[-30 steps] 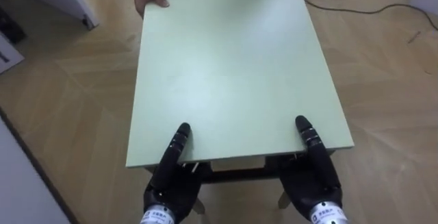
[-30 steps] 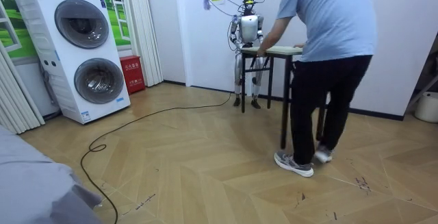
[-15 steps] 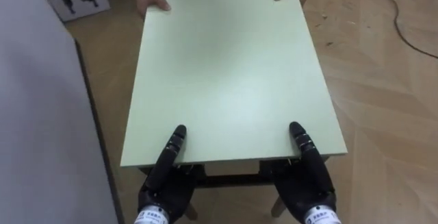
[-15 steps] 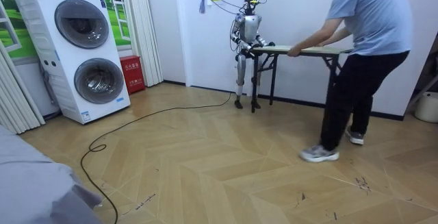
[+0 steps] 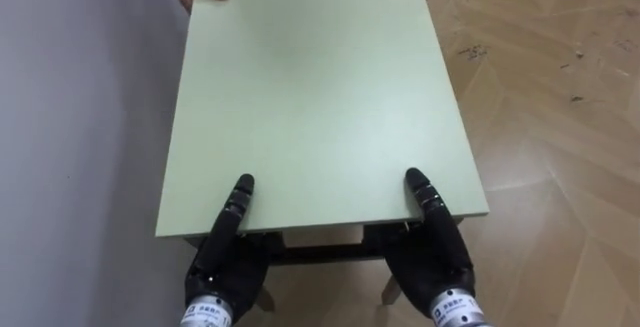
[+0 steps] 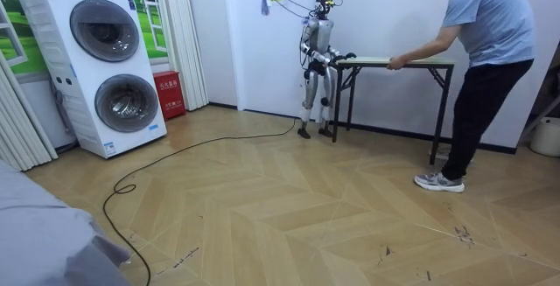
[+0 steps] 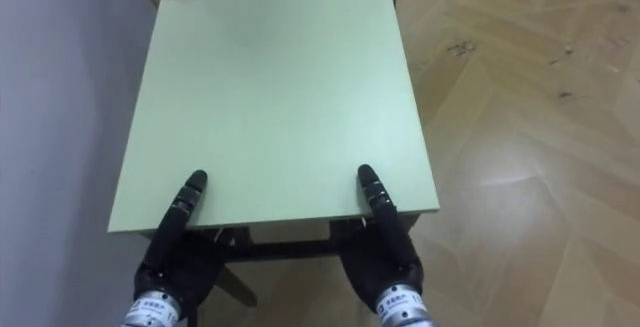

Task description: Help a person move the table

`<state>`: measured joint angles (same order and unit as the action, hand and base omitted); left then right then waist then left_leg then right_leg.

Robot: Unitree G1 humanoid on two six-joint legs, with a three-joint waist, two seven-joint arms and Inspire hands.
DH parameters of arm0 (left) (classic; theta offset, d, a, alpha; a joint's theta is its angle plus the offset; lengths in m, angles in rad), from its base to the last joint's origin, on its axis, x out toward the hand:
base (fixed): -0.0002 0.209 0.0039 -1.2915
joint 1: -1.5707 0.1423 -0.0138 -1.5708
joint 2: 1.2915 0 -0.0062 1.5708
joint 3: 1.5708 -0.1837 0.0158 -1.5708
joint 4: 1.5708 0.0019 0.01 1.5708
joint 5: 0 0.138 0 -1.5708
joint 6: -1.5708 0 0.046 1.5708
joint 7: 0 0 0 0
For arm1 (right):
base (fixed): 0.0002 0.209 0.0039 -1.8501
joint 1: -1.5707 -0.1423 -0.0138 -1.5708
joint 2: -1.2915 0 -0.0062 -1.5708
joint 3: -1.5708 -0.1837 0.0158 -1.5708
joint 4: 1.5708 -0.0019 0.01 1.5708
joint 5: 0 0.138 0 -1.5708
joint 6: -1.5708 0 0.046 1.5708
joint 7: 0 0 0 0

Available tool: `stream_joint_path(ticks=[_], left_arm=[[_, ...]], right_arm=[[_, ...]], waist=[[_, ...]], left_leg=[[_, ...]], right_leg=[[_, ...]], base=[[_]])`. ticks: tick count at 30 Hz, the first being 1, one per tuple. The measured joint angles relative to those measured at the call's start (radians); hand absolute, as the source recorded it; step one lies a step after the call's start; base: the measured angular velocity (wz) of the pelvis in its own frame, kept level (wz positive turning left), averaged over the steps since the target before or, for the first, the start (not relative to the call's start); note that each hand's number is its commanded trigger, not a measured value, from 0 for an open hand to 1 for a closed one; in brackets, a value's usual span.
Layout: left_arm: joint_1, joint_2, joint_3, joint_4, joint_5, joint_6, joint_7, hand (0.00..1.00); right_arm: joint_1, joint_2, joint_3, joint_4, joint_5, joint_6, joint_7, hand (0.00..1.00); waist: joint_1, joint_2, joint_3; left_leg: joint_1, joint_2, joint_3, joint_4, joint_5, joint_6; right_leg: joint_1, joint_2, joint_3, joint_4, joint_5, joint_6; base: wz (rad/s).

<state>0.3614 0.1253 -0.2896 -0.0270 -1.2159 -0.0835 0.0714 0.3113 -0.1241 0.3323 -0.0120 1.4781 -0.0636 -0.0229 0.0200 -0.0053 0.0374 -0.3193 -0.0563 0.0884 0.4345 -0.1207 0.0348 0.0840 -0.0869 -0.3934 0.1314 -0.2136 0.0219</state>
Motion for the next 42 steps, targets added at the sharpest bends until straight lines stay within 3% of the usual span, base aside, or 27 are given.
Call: stream_joint_path(ticks=[1, 2, 3, 4, 5, 6, 7, 8, 12, 14, 17, 24, 31, 37, 38, 39, 41, 42], left_arm=[[0.001, 0.001, 0.000, 0.000, -0.001, 0.000, 0.002, 1.00], [-0.006, -0.001, -0.004, 0.002, 0.000, 0.001, 0.009, 1.00], [-0.011, -0.002, -0.010, 0.003, 0.002, 0.003, 0.011, 1.00], [-0.012, -0.004, -0.011, 0.003, 0.002, 0.003, 0.012, 1.00], [-0.013, -0.016, -0.012, 0.003, 0.000, 0.004, 0.012, 1.00], [-0.013, -0.018, -0.014, 0.003, 0.001, 0.005, 0.013, 1.00], [-0.015, -0.017, -0.021, 0.003, 0.002, 0.006, 0.013, 1.00], [-0.015, -0.017, -0.023, 0.005, 0.002, 0.014, 0.014, 1.00], [-0.015, -0.019, -0.017, 0.009, 0.008, 0.028, 0.014, 1.00], [-0.017, -0.018, -0.020, 0.010, 0.011, 0.034, 0.014, 1.00], [-0.034, -0.019, -0.025, 0.034, 0.011, 0.037, 0.014, 1.00], [-0.052, -0.035, -0.013, 0.056, 0.041, 0.058, 0.013, 1.00], [-0.061, -0.040, -0.005, 0.090, 0.070, 0.063, 0.013, 1.00], [-0.069, -0.041, -0.002, 0.143, 0.094, 0.065, 0.004, 1.00], [-0.069, -0.041, -0.002, 0.145, 0.094, 0.065, 0.004, 0.94], [-0.070, -0.041, -0.002, 0.149, 0.095, 0.066, 0.003, 0.64], [-0.073, -0.046, -0.003, 0.170, 0.095, 0.066, -0.013, 0.35], [-0.075, -0.046, -0.005, 0.175, 0.096, 0.065, -0.017, 0.00]], right_arm=[[-0.002, 0.002, 0.000, 0.000, 0.000, 0.002, -0.007, 1.00], [-0.004, 0.001, -0.004, 0.000, -0.002, 0.002, -0.008, 1.00], [-0.004, 0.003, -0.005, 0.000, -0.005, 0.002, -0.008, 1.00], [-0.004, 0.003, -0.005, -0.006, -0.015, 0.001, -0.007, 1.00], [-0.004, 0.001, -0.010, -0.012, -0.023, -0.003, -0.007, 1.00], [-0.004, -0.002, -0.012, -0.012, -0.021, -0.003, -0.007, 1.00], [0.001, -0.006, -0.016, -0.012, -0.014, -0.003, -0.007, 1.00], [0.006, -0.007, -0.021, -0.011, -0.014, -0.005, -0.007, 1.00], [0.012, -0.008, -0.024, -0.007, -0.014, -0.008, -0.007, 1.00], [0.022, -0.001, -0.026, -0.007, -0.013, -0.008, -0.007, 1.00], [0.025, -0.001, -0.035, 0.000, -0.013, -0.008, -0.007, 1.00], [0.023, -0.001, -0.048, 0.012, 0.002, 0.000, -0.007, 1.00], [0.006, 0.004, -0.051, 0.052, 0.006, 0.012, 0.005, 1.00], [-0.006, 0.014, -0.056, 0.132, 0.005, 0.023, 0.047, 1.00], [-0.008, 0.017, -0.057, 0.141, 0.005, 0.024, 0.049, 1.00], [-0.010, 0.019, -0.059, 0.149, 0.005, 0.024, 0.051, 1.00], [-0.012, 0.022, -0.071, 0.170, 0.005, 0.036, 0.062, 0.96], [-0.012, 0.024, -0.075, 0.176, 0.005, 0.037, 0.067, 0.52]], waist=[[0.011, 0.012, -0.0019], [0.005, 0.028, 0.0029], [-0.009, 0.023, 0.0033], [-0.029, 0.018, 0.0006], [-0.034, 0.021, 0.0012], [-0.032, 0.021, 0.0011], [-0.030, 0.021, 0.0008], [-0.028, 0.028, 0.0014], [-0.021, 0.040, -0.0031], [-0.047, 0.040, -0.0033], [-0.059, 0.040, -0.0036], [-0.044, 0.040, -0.0033], [-0.044, 0.038, -0.0022], [-0.046, 0.032, -0.0001], [-0.046, 0.030, -0.0002], [-0.047, 0.029, 0.0004], [-0.046, 0.027, 0.0000], [-0.046, 0.027, 0.0000]], left_leg=[[-0.012, 0.088, 0.033, 0.128, -0.110, -0.010], [-0.018, 0.089, 0.009, 0.145, -0.153, 0.022], [-0.014, 0.070, -0.007, 0.134, -0.149, 0.052], [-0.005, 0.048, -0.019, 0.094, -0.127, 0.074], [0.015, 0.030, -0.021, 0.044, -0.101, 0.086], [0.025, 0.023, -0.021, 0.021, -0.090, 0.091], [0.047, 0.007, -0.019, -0.015, -0.074, 0.101], [0.070, -0.006, -0.019, -0.041, -0.066, 0.108], [0.112, -0.033, -0.037, -0.103, -0.043, 0.122], [0.129, -0.056, -0.082, -0.120, -0.032, 0.127], [0.145, -0.080, -0.117, -0.132, -0.029, 0.129], [0.161, -0.084, -0.127, -0.153, -0.029, 0.128], [0.171, -0.088, -0.129, -0.168, -0.029, 0.128], [0.175, -0.090, -0.133, -0.170, -0.030, 0.128], [0.177, -0.090, -0.133, -0.170, -0.030, 0.128], [0.180, -0.090, -0.133, -0.170, -0.030, 0.128], [0.191, -0.090, -0.132, -0.177, -0.030, 0.128], [0.192, -0.090, -0.132, -0.177, -0.030, 0.128]], right_leg=[[-0.001, 0.011, -0.021, 0.056, -0.030, 0.014], [-0.010, 0.018, -0.021, 0.114, -0.060, 0.027], [-0.023, 0.015, -0.016, 0.134, -0.068, 0.031], [-0.051, 0.002, 0.032, 0.154, -0.068, 0.031], [-0.087, -0.002, 0.094, 0.154, -0.062, 0.037], [-0.102, -0.004, 0.114, 0.146, -0.050, 0.037], [-0.130, -0.009, 0.143, 0.138, -0.009, 0.036], [-0.146, -0.018, 0.143, 0.153, 0.008, 0.035], [-0.134, -0.034, 0.162, 0.159, 0.023, 0.035], [-0.120, -0.031, 0.225, 0.136, 0.017, 0.043], [-0.091, -0.034, 0.258, 0.110, 0.015, 0.047], [-0.061, -0.033, 0.260, 0.087, 0.015, 0.047], [-0.061, -0.028, 0.343, 0.075, 0.015, 0.048], [-0.048, -0.028, 0.342, 0.072, 0.015, 0.048], [-0.048, -0.028, 0.343, 0.071, 0.015, 0.048], [-0.048, -0.028, 0.344, 0.070, 0.015, 0.048], [-0.042, -0.027, 0.361, 0.071, 0.015, 0.048], [-0.041, -0.026, 0.364, 0.071, 0.015, 0.048]], base=[[0.19], [0.33], [0.62], [0.48], [0.34], [0.15], [0.17], [0.15], [0.15], [0.61], [0.46], [0.08], [0.01], [0.02], [0.00], [0.00], [0.00], [0.00]])
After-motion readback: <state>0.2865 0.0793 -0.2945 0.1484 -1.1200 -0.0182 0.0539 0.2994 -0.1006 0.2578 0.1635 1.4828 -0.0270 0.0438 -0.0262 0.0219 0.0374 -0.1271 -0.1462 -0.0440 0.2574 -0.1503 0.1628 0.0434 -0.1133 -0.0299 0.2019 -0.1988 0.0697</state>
